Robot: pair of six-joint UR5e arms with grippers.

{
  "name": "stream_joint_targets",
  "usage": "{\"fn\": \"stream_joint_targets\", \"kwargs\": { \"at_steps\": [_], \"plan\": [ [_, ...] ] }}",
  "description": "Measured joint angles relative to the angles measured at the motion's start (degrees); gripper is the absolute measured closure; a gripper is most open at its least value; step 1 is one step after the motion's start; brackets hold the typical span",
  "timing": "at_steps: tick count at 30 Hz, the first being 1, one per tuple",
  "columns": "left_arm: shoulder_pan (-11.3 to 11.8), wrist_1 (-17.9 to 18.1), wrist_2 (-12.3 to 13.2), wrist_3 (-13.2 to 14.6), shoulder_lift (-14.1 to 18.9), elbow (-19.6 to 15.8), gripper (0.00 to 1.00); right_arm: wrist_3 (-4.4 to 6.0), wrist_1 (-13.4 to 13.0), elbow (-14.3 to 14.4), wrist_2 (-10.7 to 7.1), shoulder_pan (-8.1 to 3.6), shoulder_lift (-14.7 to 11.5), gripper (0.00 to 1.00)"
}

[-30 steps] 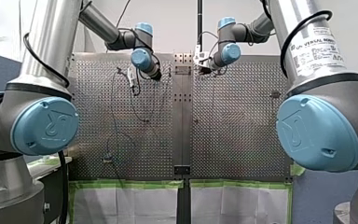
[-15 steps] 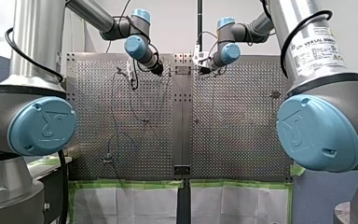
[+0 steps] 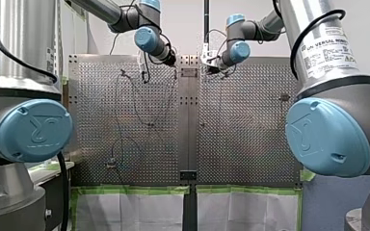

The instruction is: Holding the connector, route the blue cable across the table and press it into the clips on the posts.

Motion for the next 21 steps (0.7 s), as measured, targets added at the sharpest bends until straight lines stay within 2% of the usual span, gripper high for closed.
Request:
{"fn": "stream_joint_targets", "kwargs": {
  "at_steps": [14,21],
  "plan": [
    [-6.6,0.1,-5.5,0.4,-6.6,6.5,0.00,-0.13,1.2,0.3,0.12,-0.73,-1.0,1.00],
    [-7.8,-1.1,-6.4,0.4,-9.8,9.8,0.00,-0.27,1.3,0.4,0.16,-0.88,-1.0,1.00]
  ]
}}
